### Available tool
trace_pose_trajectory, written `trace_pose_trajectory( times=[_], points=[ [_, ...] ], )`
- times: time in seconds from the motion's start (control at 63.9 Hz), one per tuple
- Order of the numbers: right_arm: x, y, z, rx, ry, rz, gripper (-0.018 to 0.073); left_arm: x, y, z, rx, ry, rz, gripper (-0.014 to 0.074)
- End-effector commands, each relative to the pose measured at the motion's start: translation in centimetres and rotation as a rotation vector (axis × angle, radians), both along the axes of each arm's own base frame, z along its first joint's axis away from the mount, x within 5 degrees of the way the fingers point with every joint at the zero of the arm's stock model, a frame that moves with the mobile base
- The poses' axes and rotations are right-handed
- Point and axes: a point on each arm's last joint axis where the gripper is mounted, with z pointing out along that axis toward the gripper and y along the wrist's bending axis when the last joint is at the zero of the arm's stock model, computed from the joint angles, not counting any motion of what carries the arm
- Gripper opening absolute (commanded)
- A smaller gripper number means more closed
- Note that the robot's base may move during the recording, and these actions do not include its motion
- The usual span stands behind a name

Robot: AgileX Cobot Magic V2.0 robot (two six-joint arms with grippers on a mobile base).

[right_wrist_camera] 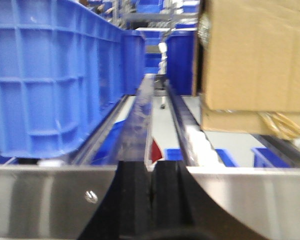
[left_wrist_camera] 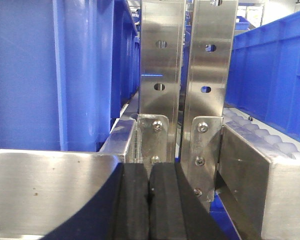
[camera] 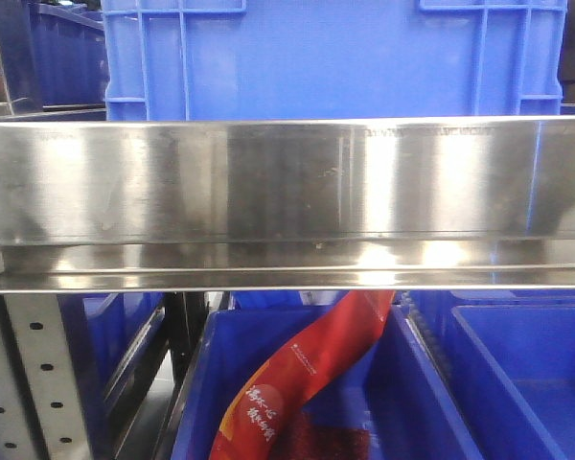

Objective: Grab block from conveyor and place in blue bin

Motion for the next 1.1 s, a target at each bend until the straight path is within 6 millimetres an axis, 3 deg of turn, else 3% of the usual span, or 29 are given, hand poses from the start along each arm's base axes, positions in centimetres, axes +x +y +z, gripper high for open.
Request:
trace_pose_trajectory(
  times=[0.0,1.081],
  points=[
    [0.08,-0.13,-0.87,0.001,-0.026,-0.020,-0.0162,-0.07,0.01,0.30,-0.001,-0.028,0.002,-0.0111],
    [0.09,-0.18,-0.62,0.003,-0.065,-0.025,-0.0162,-0.07,0.02,0.30,-0.001,-0.028,0.003,-0.0111]
  ],
)
